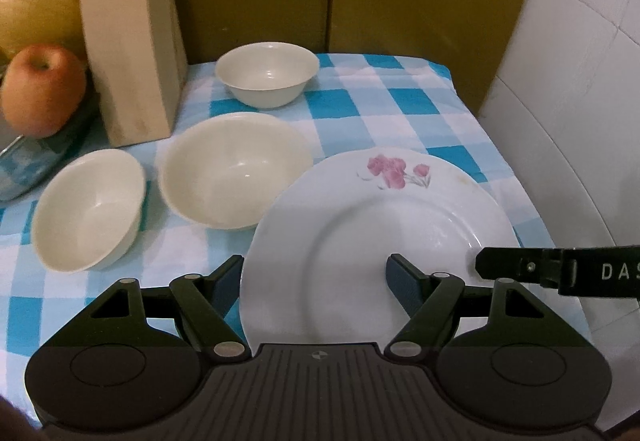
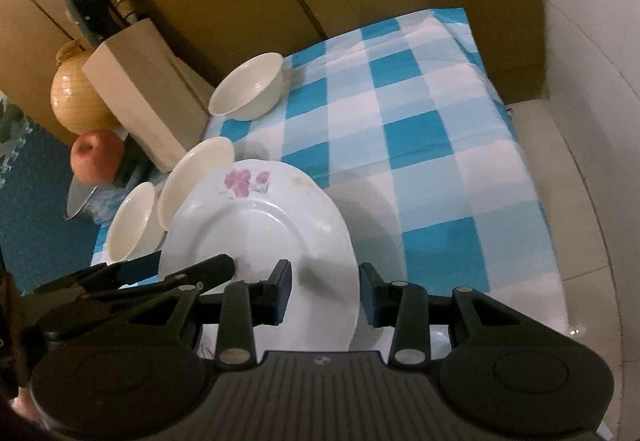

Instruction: Organize plates and bowls

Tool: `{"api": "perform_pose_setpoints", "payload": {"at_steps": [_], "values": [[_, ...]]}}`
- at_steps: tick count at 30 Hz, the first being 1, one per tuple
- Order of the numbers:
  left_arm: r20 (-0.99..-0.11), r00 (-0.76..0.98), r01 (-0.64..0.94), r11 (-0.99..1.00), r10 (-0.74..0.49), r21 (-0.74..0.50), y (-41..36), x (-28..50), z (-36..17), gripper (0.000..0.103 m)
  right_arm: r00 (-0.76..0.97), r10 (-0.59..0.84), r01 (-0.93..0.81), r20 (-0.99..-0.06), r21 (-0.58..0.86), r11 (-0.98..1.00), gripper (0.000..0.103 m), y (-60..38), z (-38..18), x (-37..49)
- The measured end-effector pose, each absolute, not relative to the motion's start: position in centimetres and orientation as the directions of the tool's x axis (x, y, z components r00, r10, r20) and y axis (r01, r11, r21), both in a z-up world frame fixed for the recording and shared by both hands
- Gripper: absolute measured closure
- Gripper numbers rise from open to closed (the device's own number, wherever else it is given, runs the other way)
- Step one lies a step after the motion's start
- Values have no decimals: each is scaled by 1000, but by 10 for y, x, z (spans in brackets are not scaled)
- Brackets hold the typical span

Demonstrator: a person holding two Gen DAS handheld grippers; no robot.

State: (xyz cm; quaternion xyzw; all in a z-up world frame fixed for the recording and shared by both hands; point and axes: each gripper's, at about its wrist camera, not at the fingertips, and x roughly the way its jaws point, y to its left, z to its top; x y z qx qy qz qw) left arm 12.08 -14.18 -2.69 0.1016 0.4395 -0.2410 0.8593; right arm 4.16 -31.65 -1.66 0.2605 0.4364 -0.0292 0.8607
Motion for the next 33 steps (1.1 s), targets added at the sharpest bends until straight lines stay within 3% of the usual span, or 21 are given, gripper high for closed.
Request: {"api": "perform_pose_setpoints", "payload": {"at_steps": [33], "values": [[-834,513,284,957,-205,-61,6,97,-22,21,487,386,20,-783,452,892,71,-191,-29,59]]}}
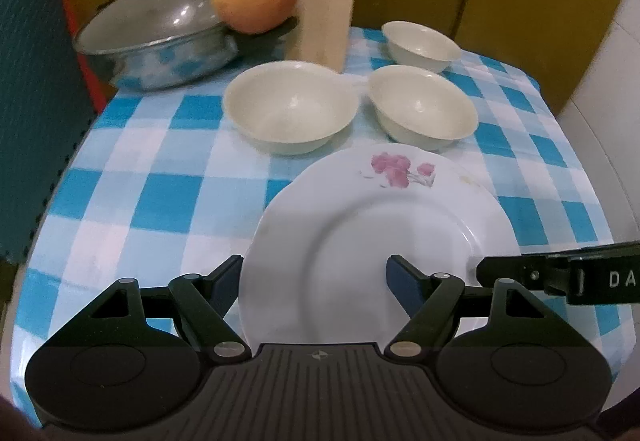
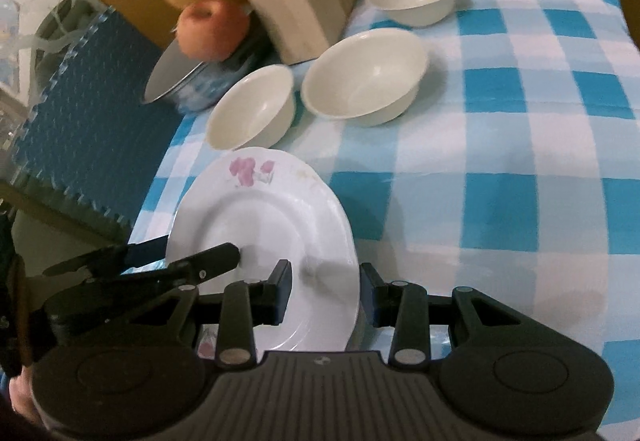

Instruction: Organize plates and bowls

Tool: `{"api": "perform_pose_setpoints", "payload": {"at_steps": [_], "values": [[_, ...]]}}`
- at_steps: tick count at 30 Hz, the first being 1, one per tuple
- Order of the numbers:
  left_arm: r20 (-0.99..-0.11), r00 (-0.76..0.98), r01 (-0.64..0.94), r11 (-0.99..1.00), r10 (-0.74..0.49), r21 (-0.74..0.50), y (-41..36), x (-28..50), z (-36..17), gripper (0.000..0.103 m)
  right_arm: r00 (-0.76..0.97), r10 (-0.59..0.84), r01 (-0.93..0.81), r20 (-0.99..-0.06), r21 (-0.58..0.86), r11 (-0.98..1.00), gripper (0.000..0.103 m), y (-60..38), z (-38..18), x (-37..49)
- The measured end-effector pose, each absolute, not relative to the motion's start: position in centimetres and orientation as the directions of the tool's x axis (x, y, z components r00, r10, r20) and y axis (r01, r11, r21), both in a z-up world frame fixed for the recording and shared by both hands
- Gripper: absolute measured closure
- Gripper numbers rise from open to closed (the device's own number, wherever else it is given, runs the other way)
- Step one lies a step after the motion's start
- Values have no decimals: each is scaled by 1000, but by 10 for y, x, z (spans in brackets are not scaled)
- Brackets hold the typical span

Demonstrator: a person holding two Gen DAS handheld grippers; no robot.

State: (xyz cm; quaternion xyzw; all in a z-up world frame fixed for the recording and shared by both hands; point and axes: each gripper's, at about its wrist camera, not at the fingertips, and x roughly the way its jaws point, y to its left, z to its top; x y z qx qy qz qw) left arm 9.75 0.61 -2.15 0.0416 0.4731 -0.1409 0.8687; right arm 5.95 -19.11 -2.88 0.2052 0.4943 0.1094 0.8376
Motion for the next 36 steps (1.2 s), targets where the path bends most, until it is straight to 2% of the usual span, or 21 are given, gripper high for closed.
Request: {"api": "perform_pose_setpoints", "payload": {"at_steps": [6,13,20,26,36], "values": [[-845,496,266,961,-198,-70,16,96,-24,22,459,399,-15,-794,442,897,71,-178,-32,60],[-834,500,251,961,-234,-119,25,95,-18,27,457,385,-54,-801,407,912,70,-175,-29,55],[-799,547,254,959,-252,-128,22,93,-4,24,489,342,-64,-802,358,931,70,-177,-23,52],[-797,549,231,962,-251,-144,23,103,-5,22,565,348,-51,-748,389,920,70,-191,-7,51],[-799,567,155,979,-199,-134,29,130,-6,19,593,296,-5,-749,364,932,70,-199,-5,76]]}}
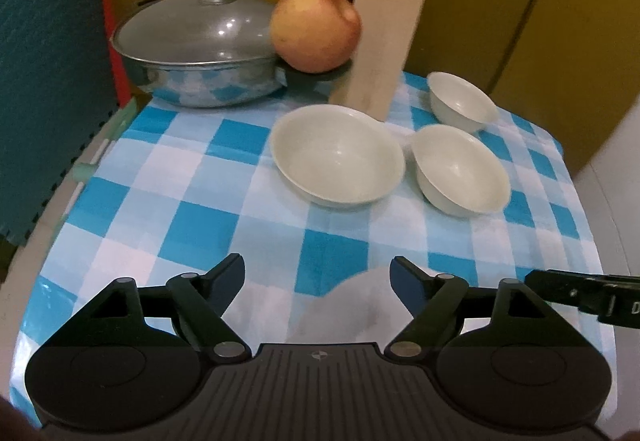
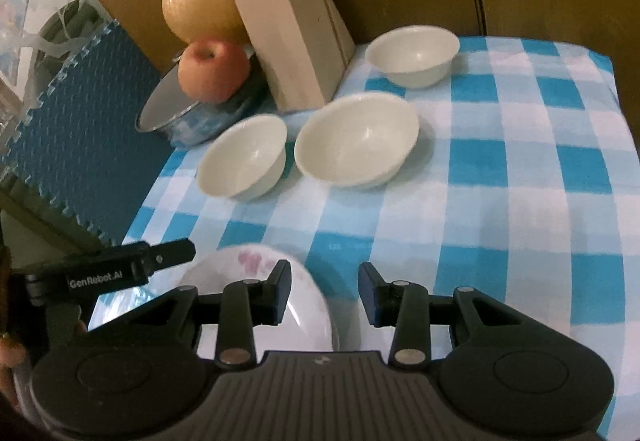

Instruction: Organize plates and bowls

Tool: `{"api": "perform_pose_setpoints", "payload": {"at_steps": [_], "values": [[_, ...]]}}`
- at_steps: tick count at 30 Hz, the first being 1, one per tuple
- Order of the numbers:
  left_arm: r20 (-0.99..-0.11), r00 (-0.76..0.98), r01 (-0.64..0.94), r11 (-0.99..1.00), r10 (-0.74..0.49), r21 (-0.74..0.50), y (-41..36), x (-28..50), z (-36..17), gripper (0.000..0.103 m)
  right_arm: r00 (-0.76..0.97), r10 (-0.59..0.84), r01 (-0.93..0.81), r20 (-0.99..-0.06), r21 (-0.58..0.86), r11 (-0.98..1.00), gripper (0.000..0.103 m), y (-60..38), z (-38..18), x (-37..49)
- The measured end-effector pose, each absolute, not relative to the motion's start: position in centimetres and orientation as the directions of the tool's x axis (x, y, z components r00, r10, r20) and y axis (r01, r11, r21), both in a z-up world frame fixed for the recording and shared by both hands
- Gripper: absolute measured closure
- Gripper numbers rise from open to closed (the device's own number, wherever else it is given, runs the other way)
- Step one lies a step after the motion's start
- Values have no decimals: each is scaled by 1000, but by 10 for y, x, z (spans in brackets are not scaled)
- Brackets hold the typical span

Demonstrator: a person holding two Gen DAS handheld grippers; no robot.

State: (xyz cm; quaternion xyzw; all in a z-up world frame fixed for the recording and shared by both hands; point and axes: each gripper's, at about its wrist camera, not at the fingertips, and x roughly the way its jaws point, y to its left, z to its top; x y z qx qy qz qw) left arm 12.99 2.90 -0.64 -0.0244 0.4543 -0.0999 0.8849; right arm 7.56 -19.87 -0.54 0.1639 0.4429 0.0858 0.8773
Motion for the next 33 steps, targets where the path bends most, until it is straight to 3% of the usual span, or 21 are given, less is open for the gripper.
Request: {"api": "perform_pose_setpoints", "payload": {"at_steps": [21,33], "values": [[-784,611,23,992,-112,-124,27,189,-4,16,573,446,-38,-688,521,853,70,-159,-12,169],[-814,574,8,994,-91,-105,26,213,-26,24,551,444,-9,-707,527,850,77,-148,-28,194]]}}
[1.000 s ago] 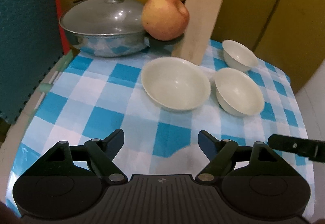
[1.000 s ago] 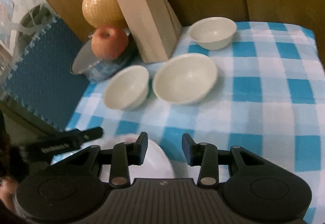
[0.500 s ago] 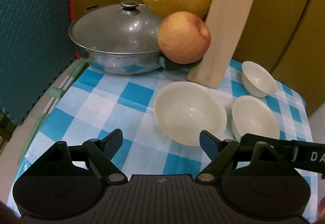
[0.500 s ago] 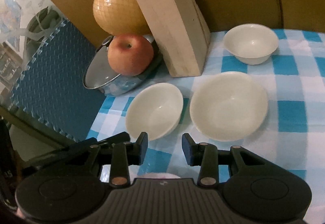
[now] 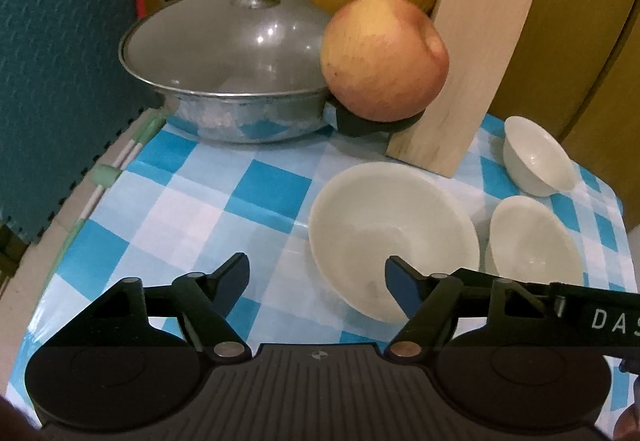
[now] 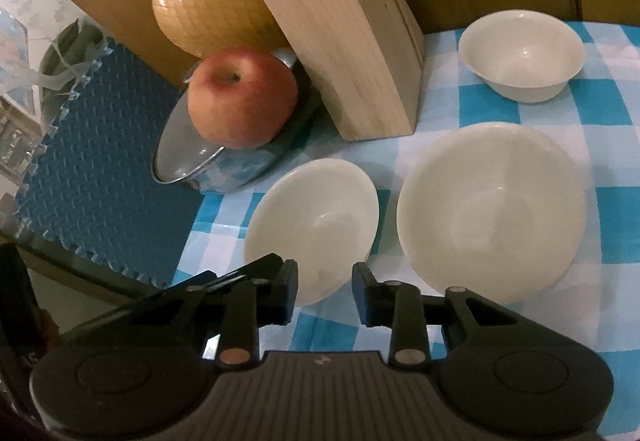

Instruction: Organize plates and bowls

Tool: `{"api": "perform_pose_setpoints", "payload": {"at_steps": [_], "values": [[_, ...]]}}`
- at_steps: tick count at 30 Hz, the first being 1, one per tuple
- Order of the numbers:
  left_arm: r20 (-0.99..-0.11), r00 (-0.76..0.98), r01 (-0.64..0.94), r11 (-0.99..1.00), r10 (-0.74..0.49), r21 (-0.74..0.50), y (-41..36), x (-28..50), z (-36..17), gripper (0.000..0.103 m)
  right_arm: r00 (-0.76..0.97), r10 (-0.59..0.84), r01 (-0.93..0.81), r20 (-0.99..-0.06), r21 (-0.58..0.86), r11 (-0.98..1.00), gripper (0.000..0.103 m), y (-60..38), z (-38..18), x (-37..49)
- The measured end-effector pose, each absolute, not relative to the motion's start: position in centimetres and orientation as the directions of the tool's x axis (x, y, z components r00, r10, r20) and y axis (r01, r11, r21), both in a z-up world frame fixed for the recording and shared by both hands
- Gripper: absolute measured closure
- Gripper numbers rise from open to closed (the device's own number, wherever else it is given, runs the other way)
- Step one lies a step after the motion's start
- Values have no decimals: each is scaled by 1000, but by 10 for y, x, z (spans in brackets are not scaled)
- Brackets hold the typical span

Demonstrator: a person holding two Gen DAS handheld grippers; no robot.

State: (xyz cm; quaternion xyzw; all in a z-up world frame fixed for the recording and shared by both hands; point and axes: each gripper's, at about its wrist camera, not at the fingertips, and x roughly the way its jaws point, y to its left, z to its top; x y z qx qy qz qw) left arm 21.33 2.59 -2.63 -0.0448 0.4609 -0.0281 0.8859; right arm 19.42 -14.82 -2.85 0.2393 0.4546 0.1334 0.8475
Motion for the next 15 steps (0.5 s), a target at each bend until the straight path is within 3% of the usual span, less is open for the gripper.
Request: {"api": "perform_pose_setpoints", "payload": {"at_steps": [3,9,15], "values": [[-821,562,8,993,-100,-116,26,218,-33,28,546,438,3,-714,525,851,78,-147,-33,199],[-842,524,17,990,-128,-141,24,229,-48,48,523,442,43,-729,540,840,79,-148,-49,210],[-838,538,82,995,-88,-51,8,227,-52,65,533,426,21,-732,514,857,92,-144,-53,211]]}}
